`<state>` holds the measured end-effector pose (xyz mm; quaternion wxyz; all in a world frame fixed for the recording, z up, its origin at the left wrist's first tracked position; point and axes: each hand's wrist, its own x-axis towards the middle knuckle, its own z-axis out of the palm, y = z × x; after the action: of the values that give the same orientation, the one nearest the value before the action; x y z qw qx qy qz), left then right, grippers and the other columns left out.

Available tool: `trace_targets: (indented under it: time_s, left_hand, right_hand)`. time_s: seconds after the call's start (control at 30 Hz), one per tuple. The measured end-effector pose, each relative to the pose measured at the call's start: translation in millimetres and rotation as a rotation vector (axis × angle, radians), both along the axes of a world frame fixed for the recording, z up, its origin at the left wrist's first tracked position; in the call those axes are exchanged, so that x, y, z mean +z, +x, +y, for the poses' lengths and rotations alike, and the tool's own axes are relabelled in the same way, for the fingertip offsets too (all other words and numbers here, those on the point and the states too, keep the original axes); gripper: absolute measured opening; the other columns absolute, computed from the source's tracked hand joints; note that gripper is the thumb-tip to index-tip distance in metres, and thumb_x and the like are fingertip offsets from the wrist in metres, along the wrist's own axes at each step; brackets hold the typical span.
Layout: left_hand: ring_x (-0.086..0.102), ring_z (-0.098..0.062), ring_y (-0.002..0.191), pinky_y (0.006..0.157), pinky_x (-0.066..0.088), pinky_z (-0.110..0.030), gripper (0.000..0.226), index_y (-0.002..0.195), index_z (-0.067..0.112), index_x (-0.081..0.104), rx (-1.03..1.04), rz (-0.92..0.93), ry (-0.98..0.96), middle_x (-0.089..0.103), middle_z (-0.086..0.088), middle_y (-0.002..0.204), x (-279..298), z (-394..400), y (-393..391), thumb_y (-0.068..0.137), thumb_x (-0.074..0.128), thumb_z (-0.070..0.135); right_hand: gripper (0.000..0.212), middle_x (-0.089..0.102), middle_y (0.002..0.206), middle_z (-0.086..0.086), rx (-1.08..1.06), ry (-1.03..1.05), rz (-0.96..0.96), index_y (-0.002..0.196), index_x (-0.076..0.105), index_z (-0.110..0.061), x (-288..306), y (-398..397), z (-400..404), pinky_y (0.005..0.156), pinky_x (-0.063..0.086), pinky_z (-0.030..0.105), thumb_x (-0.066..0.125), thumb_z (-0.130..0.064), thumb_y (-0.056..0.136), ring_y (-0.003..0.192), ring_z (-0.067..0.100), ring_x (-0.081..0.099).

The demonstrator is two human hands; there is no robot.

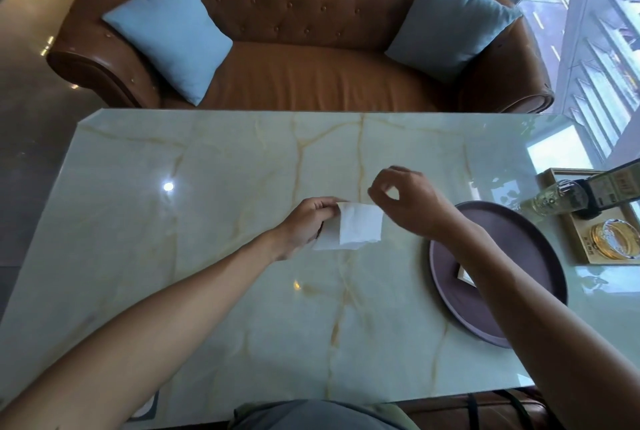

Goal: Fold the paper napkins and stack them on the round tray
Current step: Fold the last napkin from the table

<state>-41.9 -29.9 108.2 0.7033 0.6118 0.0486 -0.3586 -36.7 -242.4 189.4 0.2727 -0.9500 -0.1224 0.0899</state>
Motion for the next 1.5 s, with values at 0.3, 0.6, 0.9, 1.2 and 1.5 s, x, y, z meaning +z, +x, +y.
trace_targets:
  time_s: [0.3,0.6,0.9,1.2,1.5]
  left_hand:
    - [0.062,-0.025,0.108,0.097,0.047,-0.040,0.042,0.127,0.002,0.066,-0.013,0.081,-0.131,0.066,-0.013,0.117,6,1,-1,0.105,0.043,0.030]
    - [0.062,-0.021,0.087,0.082,0.051,-0.036,0.044,0.107,0.007,0.071,0.094,-0.065,-0.007,0.067,-0.008,0.097,7,-2,0,0.096,0.056,0.047]
    - [0.056,-0.022,0.080,0.075,0.047,-0.040,0.044,0.092,0.000,0.068,0.093,-0.249,0.124,0.062,-0.012,0.084,4,2,8,0.087,0.070,0.043]
    - [0.041,-0.021,0.077,0.074,0.033,-0.037,0.061,0.089,-0.010,0.057,0.099,-0.281,0.168,0.046,-0.007,0.079,14,7,5,0.087,0.068,0.050]
    - [0.043,-0.021,0.075,0.072,0.032,-0.036,0.055,0.088,-0.002,0.062,0.182,-0.250,0.218,0.051,-0.007,0.079,21,11,8,0.084,0.065,0.052]
  right_hand:
    - [0.013,0.070,0.084,-0.004,-0.066,0.037,0.342,0.087,0.070,-0.021,-26,6,-4,0.065,0.043,0.022,0.067,-0.032,0.094,0.079,0.014,0.062]
    - [0.018,0.069,0.079,0.003,-0.077,0.188,0.444,0.080,0.071,-0.017,-28,5,-8,0.070,0.045,0.033,0.067,-0.026,0.094,0.072,0.013,0.058]
    - [0.021,0.064,0.072,-0.006,-0.090,0.250,0.454,0.079,0.072,-0.014,-28,8,-7,0.070,0.042,0.032,0.068,-0.028,0.095,0.070,0.011,0.054]
    - [0.030,0.057,0.069,-0.011,-0.131,0.441,0.452,0.073,0.071,-0.016,-31,3,-7,0.071,0.038,0.034,0.062,-0.030,0.098,0.069,0.010,0.049]
    - [0.030,0.079,0.093,0.009,-0.486,0.615,0.489,0.097,0.074,-0.006,-47,-13,-22,0.097,0.053,0.046,0.058,-0.032,0.100,0.089,0.019,0.075]
